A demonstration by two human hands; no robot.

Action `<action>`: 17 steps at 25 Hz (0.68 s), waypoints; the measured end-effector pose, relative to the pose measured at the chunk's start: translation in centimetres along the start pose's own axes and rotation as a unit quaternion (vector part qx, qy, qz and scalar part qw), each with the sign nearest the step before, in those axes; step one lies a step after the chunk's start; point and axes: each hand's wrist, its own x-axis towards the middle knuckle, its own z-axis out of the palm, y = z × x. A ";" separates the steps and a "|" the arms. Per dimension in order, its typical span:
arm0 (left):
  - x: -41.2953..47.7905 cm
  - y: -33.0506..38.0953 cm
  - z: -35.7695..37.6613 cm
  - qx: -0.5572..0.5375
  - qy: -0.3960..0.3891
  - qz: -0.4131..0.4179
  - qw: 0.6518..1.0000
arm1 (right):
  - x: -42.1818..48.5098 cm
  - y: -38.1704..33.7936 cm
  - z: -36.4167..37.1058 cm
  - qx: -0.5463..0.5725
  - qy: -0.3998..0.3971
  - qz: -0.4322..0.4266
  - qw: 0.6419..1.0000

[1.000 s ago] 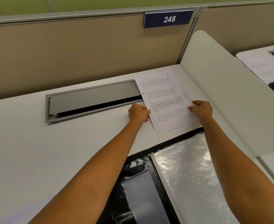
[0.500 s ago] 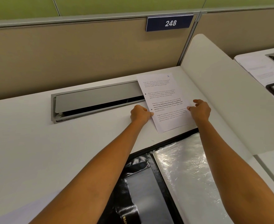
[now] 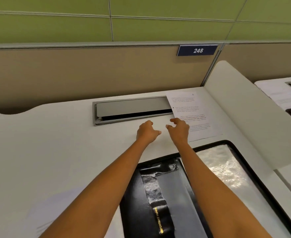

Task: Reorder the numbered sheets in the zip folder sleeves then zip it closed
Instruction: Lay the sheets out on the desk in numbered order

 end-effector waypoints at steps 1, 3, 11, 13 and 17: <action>-0.7 -0.9 -0.8 0.003 0.007 0.001 1.000 | -1.2 -1.0 0.9 -0.002 -0.006 -0.005 1.000; -1.9 -3.0 -2.6 0.008 0.022 0.001 1.000 | -3.5 -2.8 2.6 -0.013 -0.019 -0.016 1.000; -7.2 -16.0 -13.2 -0.020 0.079 -0.048 0.996 | -13.1 -10.3 10.8 -0.027 -0.102 -0.058 0.993; -8.8 -20.0 -16.5 -0.023 0.098 -0.070 0.992 | -15.8 -12.6 13.4 -0.022 -0.132 -0.062 0.989; -12.7 -29.0 -23.6 -0.024 0.142 -0.129 0.981 | -21.9 -18.1 19.4 -0.019 -0.196 -0.078 0.977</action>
